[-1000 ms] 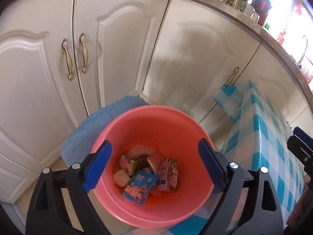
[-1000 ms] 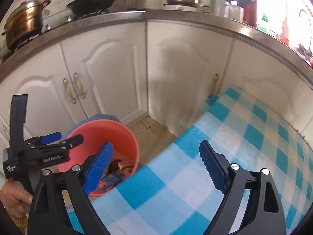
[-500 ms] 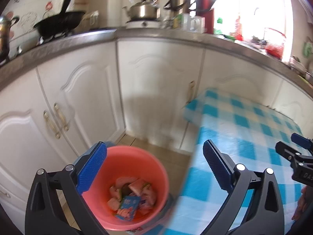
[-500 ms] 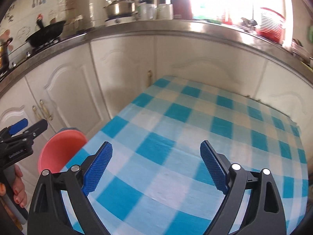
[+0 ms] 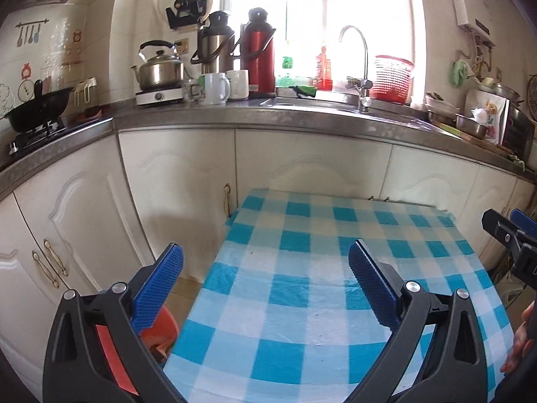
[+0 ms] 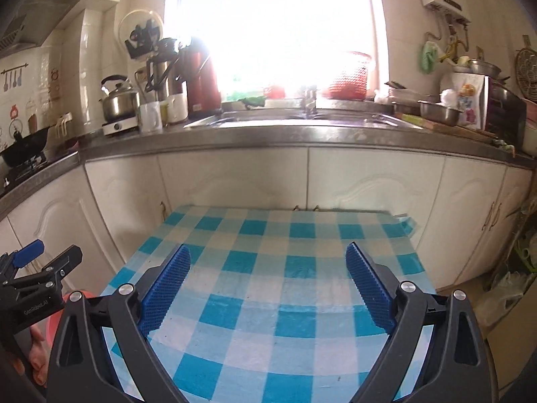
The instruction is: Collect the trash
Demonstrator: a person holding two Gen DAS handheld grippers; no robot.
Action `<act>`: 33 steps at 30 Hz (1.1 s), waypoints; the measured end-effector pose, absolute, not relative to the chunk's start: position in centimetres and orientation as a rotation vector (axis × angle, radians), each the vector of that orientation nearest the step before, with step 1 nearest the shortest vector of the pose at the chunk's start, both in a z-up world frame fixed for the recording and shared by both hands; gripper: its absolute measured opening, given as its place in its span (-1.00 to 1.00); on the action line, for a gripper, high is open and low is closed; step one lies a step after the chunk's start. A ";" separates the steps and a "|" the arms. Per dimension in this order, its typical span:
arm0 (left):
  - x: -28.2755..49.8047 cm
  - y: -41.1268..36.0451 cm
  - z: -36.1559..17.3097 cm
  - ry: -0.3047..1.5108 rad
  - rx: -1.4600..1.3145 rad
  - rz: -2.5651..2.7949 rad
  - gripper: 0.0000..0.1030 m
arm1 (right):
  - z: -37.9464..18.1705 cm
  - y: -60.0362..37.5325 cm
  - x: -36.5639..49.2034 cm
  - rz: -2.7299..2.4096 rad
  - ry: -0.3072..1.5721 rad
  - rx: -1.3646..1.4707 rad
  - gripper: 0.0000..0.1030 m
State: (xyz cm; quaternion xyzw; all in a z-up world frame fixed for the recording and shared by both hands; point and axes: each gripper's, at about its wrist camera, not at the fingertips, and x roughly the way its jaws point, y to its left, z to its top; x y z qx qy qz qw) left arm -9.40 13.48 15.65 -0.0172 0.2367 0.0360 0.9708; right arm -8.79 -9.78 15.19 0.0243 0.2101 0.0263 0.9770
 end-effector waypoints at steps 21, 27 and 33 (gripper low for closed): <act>-15.7 5.4 23.3 0.288 0.028 -0.020 0.92 | 22.3 -16.7 -19.3 -0.121 0.165 0.113 0.88; -17.4 5.7 24.3 0.255 0.011 -0.026 0.92 | 23.5 -16.3 -21.2 -0.131 0.122 0.104 0.89; -18.8 5.5 25.2 0.218 0.022 -0.031 0.92 | 24.8 -15.9 -23.2 -0.150 0.071 0.095 0.89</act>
